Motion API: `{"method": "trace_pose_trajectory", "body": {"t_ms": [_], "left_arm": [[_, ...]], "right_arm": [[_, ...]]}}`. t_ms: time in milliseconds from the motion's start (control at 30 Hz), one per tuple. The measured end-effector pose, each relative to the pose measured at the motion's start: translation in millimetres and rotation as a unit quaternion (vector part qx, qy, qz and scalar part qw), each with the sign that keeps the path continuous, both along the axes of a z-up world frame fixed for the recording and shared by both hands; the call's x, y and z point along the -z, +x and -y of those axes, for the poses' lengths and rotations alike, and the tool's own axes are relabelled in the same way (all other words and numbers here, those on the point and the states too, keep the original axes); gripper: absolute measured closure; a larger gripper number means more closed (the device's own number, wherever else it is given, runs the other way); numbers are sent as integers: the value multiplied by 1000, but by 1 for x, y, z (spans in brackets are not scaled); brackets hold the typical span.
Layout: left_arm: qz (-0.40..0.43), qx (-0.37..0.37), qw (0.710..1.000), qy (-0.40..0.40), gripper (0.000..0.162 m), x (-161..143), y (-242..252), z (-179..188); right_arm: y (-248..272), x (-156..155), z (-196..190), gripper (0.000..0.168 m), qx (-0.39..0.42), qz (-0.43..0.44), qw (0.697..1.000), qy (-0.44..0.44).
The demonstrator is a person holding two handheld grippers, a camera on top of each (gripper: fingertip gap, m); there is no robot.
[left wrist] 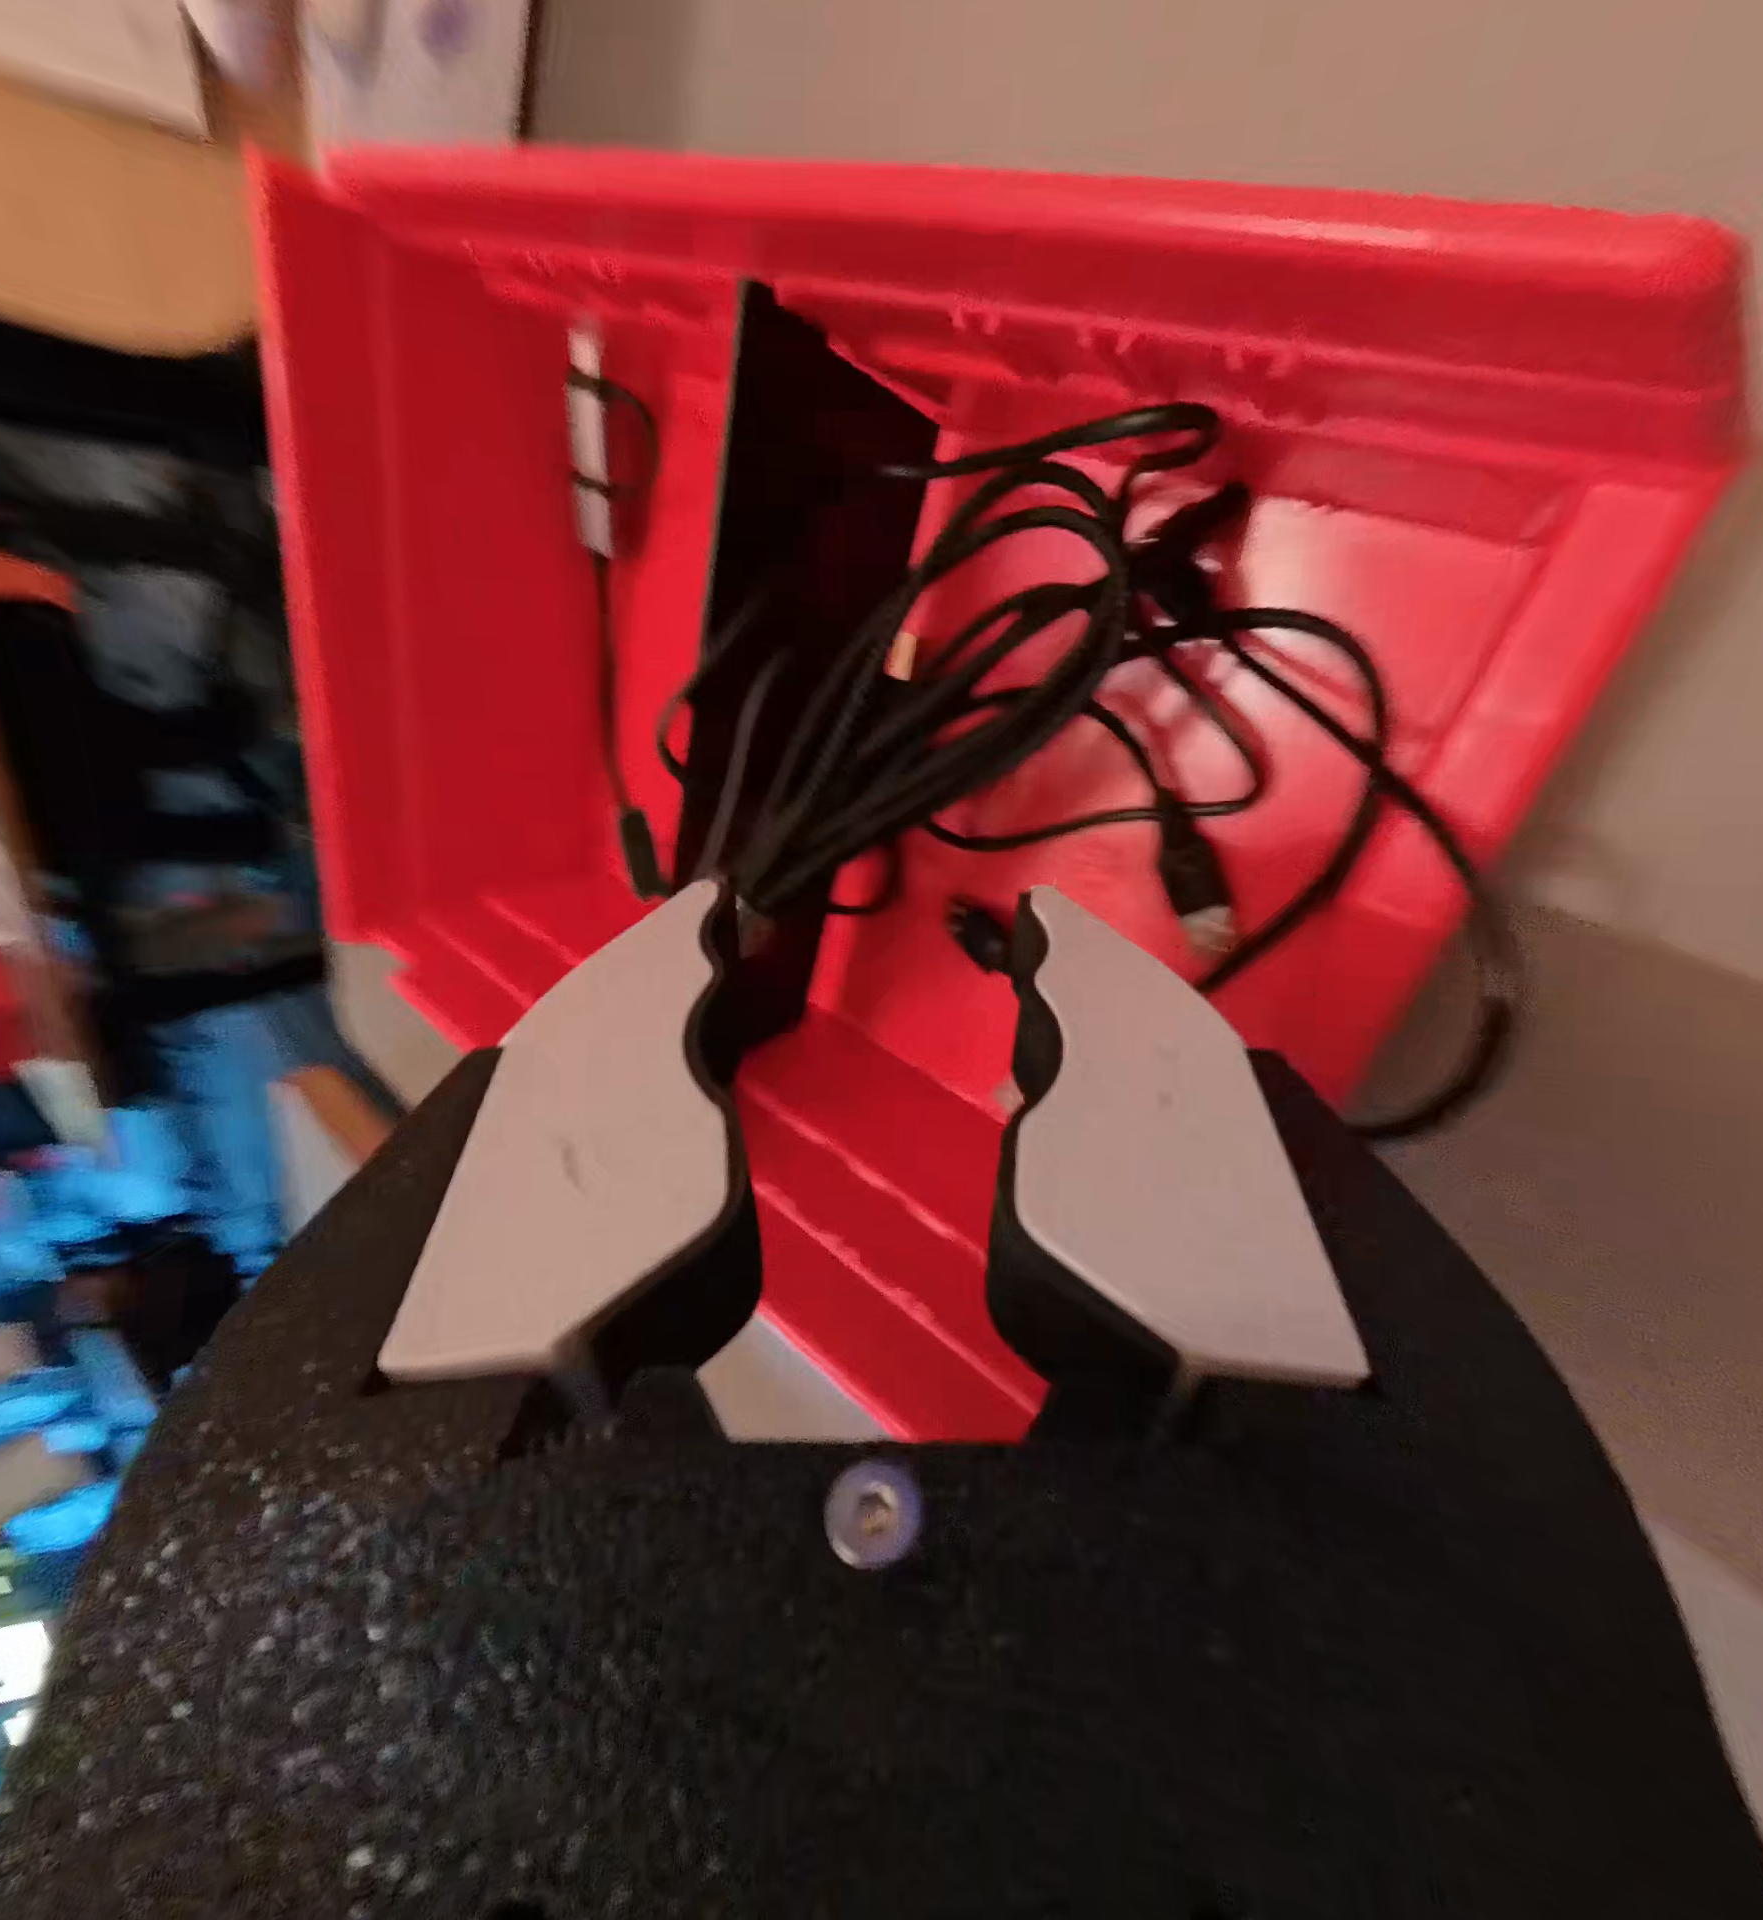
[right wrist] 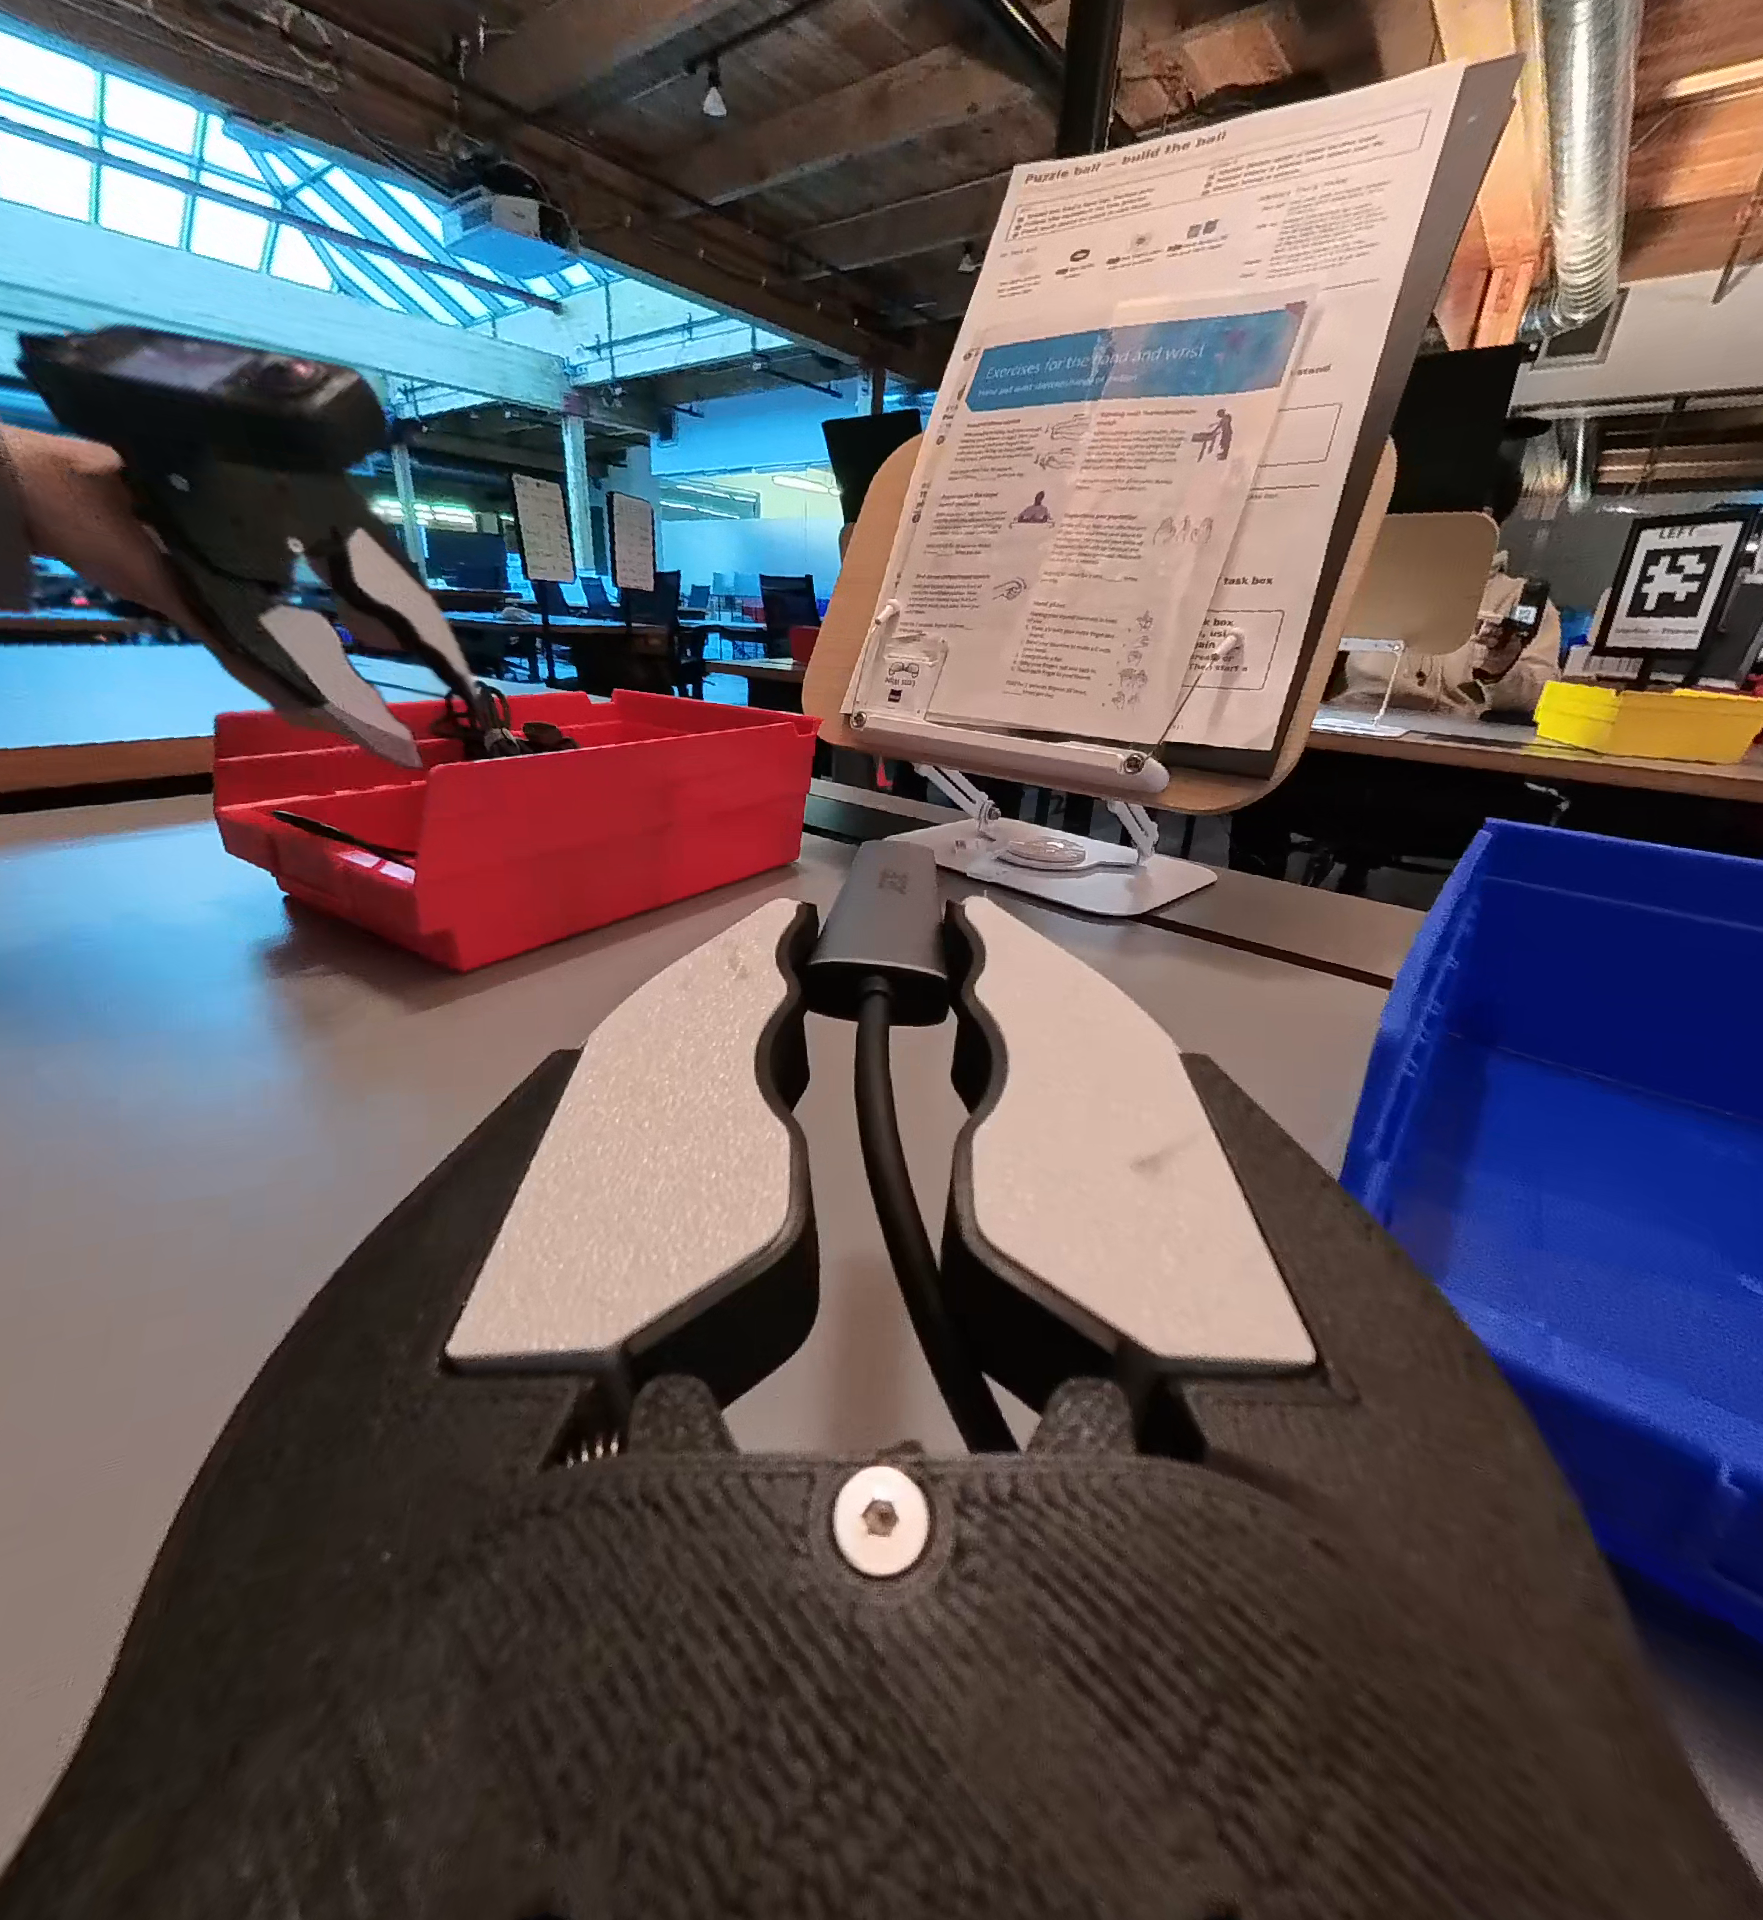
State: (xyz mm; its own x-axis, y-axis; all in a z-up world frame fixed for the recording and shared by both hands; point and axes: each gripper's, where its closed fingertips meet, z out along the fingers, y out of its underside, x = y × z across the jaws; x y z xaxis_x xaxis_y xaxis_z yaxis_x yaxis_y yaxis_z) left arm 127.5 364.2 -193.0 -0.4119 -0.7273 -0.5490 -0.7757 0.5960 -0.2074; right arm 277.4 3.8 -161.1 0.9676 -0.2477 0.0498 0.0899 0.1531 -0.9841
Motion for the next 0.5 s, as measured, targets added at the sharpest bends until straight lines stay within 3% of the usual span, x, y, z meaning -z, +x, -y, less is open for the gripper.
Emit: {"method": "trace_pose_trajectory", "body": {"t_ms": [33,167,200,233,300,400,500], "left_arm": [[9,28,999,42,112,0,8,-5],[-7,72,979,189,108,14,24,-36],[-12,71,973,220,116,18,25,-44],[-17,73,964,255,138,20,25,-52],[-13,86,951,297,143,19,26,-56],[10,75,946,316,145,-6,22,-50],[56,47,944,322,146,-54,11,-43]], "right_arm": [[-1,0,0,145,0,4,1000,-2],[-4,2,-3,145,0,17,1000,-13],[-5,2,-3,145,1,20,1000,-14],[-5,2,-3,145,1,22,1000,-13],[-5,1,-3,145,2,24,1000,-11],[-7,0,-1,145,4,32,999,-5],[-11,1,-4,145,-2,43,999,-15]]}}
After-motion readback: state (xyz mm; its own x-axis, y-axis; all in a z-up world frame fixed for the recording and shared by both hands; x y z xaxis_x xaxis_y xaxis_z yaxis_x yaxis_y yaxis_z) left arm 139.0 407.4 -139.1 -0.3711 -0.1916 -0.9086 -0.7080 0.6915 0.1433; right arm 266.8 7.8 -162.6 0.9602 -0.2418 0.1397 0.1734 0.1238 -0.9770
